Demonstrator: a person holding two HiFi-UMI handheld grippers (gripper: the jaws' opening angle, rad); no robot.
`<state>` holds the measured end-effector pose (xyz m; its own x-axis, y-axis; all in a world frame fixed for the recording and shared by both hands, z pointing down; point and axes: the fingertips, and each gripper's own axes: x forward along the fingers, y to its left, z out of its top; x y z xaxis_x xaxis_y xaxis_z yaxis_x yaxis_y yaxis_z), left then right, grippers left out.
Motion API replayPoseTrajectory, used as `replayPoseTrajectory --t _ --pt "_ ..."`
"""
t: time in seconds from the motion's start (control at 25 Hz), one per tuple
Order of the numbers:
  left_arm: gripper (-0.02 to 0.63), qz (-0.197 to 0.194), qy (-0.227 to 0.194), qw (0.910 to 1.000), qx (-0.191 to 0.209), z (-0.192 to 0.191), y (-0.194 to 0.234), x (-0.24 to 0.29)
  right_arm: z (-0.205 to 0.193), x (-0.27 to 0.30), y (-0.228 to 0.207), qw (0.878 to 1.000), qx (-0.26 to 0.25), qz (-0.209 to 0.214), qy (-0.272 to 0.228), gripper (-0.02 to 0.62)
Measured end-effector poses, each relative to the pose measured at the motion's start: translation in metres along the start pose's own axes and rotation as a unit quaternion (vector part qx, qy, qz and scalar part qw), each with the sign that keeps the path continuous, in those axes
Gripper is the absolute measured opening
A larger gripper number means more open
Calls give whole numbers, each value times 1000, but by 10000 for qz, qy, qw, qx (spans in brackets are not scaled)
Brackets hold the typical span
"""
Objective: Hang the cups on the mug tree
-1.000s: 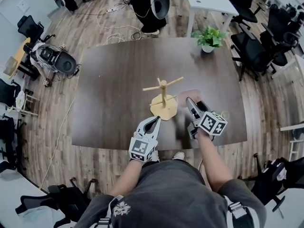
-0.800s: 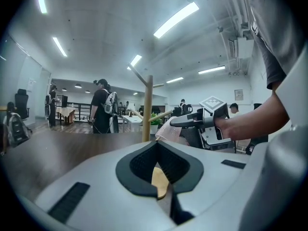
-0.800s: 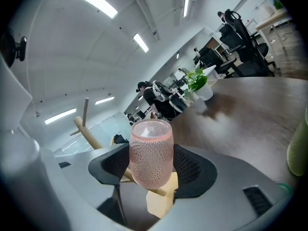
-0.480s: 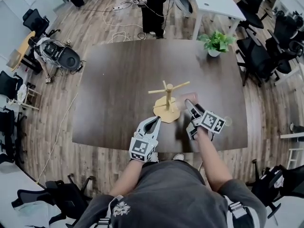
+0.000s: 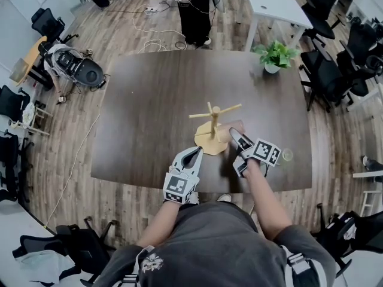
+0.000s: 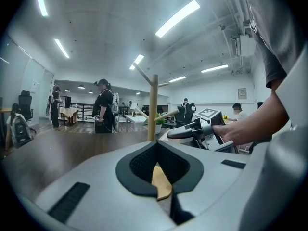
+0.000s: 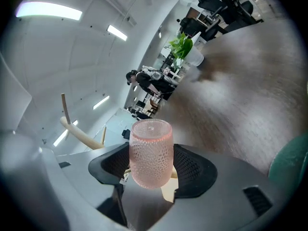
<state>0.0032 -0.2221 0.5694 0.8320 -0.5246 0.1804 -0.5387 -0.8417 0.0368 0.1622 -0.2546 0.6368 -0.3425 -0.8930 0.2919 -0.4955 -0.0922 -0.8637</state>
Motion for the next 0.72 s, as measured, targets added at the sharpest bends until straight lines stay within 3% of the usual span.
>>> replayPoseTrajectory --t 0.4,0.72 --pt "5 34 -14 10000 -4 4 1 -3 -3 7 -1 9992 332 159 122 304" --pt "5 -80 -71 9999 -9 6 -5 -1 -4 4 -3 9997 194 -135 3 314"
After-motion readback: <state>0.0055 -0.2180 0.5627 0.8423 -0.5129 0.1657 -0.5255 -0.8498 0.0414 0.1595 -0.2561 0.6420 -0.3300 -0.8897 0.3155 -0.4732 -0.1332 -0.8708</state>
